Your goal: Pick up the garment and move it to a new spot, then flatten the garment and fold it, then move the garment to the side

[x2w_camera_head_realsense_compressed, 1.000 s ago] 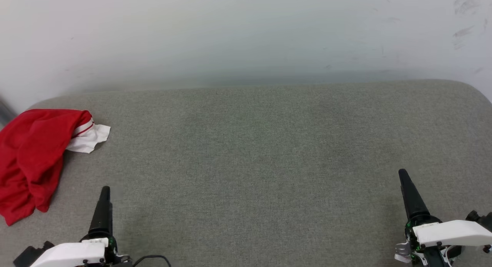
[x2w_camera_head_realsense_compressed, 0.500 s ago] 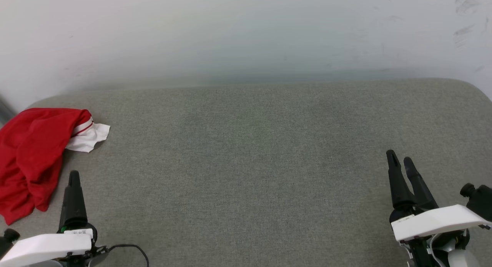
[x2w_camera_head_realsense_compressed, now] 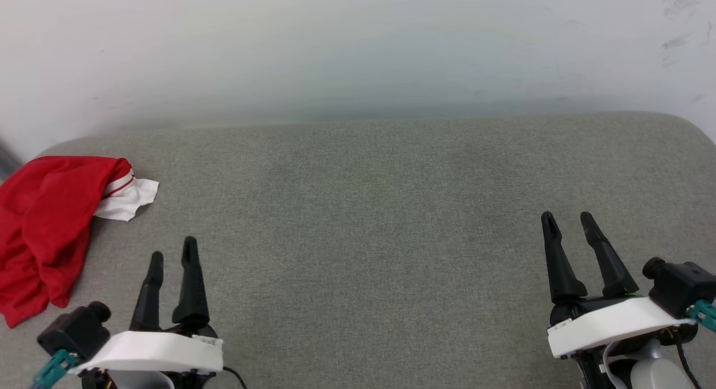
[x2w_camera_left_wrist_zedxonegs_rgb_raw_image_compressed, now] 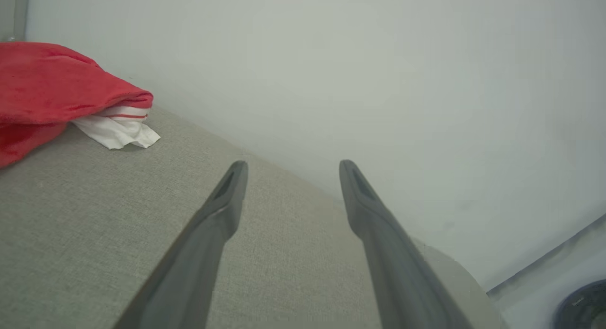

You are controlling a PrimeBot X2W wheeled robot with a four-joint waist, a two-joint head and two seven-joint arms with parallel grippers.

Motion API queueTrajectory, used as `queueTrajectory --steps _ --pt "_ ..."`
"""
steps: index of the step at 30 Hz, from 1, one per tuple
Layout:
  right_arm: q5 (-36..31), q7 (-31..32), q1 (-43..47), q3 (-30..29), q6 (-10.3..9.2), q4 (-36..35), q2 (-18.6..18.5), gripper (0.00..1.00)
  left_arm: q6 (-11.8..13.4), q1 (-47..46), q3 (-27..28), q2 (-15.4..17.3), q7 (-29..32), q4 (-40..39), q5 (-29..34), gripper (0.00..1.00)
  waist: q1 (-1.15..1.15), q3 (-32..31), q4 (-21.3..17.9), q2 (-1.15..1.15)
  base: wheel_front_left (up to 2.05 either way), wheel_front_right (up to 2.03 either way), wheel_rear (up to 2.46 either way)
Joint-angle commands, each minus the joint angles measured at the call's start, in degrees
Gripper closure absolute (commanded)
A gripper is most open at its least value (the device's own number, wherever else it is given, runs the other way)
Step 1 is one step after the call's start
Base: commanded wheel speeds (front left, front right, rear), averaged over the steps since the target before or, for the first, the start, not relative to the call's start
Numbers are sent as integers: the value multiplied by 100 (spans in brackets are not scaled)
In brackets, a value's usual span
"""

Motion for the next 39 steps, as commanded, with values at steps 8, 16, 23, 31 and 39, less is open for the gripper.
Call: queueTrajectory --steps 8,16,23,31,39 --pt "-831 -178 24 -83 0 136 0 0 477 78 -711 372 -176 51 857 0 0 -2 -26 0 0 0 0" --pt "-1550 -331 86 -77 0 260 1 0 1345 33 -1701 947 -327 209 1563 0 0 -10 -49 0 0 0 0" --pt "-1964 -426 101 -28 0 366 3 0 1866 -40 -2248 1237 -426 252 1871 0 0 -19 -58 0 0 0 0" --pt "-2087 -532 63 50 0 449 3 0 2195 -22 -2512 1341 -536 66 2019 0 0 -22 -62 0 0 0 0" --pt "-1973 -622 121 72 0 442 4 0 1845 221 -2109 1032 -618 -144 1789 0 0 -16 -57 0 0 0 0"
